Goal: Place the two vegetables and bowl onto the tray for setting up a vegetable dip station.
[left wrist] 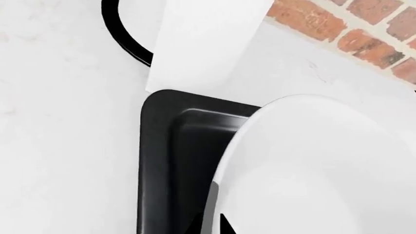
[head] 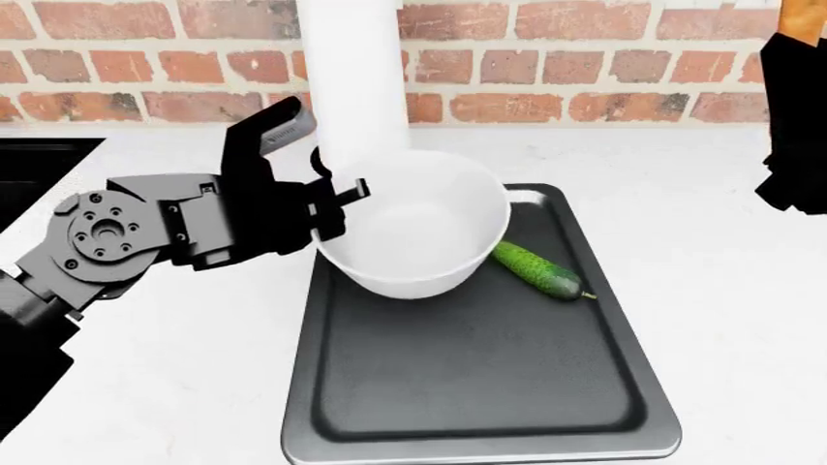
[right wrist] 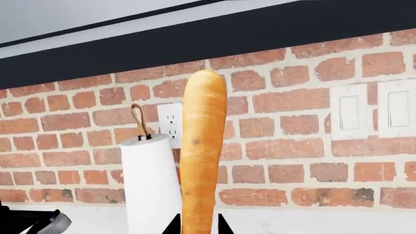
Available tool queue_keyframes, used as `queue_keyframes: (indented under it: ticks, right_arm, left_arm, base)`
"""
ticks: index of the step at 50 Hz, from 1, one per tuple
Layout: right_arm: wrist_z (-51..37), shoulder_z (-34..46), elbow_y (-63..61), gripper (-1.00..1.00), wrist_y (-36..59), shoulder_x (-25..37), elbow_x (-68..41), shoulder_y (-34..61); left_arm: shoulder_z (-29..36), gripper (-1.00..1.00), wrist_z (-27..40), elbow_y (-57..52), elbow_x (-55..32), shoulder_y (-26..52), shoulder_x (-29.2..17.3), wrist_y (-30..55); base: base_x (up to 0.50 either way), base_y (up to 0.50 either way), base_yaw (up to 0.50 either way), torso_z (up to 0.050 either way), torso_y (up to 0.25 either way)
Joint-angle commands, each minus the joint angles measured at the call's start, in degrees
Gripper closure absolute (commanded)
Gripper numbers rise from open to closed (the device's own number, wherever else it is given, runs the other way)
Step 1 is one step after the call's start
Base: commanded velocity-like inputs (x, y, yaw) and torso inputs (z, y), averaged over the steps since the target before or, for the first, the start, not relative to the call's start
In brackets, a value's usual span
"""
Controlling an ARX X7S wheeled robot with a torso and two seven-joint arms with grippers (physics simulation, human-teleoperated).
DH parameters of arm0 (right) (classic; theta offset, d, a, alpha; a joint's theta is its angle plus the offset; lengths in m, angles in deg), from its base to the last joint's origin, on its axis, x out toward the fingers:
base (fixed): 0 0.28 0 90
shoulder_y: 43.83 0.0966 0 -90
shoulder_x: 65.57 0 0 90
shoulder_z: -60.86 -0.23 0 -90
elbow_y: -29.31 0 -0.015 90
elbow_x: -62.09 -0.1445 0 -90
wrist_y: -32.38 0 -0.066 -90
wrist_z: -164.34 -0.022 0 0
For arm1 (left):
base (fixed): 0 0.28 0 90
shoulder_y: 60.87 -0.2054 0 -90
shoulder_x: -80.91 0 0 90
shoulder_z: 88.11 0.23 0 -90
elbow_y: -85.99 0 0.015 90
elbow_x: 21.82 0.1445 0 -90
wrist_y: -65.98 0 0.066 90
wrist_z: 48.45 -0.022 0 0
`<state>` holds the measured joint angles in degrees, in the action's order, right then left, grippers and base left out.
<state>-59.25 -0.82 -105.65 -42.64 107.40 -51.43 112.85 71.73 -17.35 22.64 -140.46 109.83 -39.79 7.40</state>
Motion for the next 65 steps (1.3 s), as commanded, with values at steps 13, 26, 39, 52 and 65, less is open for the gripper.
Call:
queue_keyframes:
  ticks: [13, 26, 39, 52, 65]
  right_arm:
    - [0.1, -1.4, -0.1, 1.0, -0.1, 0.5, -0.3, 0.7]
    - [-0.2, -1.6, 0.0, 1.0, 1.9, -0.8, -1.2, 1.4]
    - [-9.1, 0.6, 2.6, 1.0, 20.1, -6.1, -18.1, 14.6]
    - [-21.9, 6.9, 7.9, 1.0, 36.1, -12.5, -40.1, 31.2]
    - [-31.2, 17.7, 17.3, 1.0, 50.7, -20.4, -50.6, 43.6]
  left_arm:
    - [-1.6, -1.0, -3.6, -3.4, -0.4, -0.1, -1.2, -0.4]
    - [-4.3, -1.0, -1.1, -9.1, -1.0, 3.4, -4.5, -0.9]
    - [-7.5, -1.0, 6.3, -15.3, -4.1, 12.2, -8.2, 1.8]
    - [-8.0, -1.0, 8.1, -16.1, -4.5, 15.2, -8.6, 3.2]
    - [-8.5, -1.0, 9.9, -16.5, -5.6, 16.9, -8.8, 3.9]
  base:
    - [0.0, 0.0, 0.0, 0.0, 0.0]
    - [0.0, 0.0, 0.0, 0.0, 0.0]
    - [0.0, 0.0, 0.0, 0.0, 0.001]
    - [0.0, 0.0, 0.0, 0.0, 0.0]
    - [0.0, 0.0, 0.0, 0.0, 0.0]
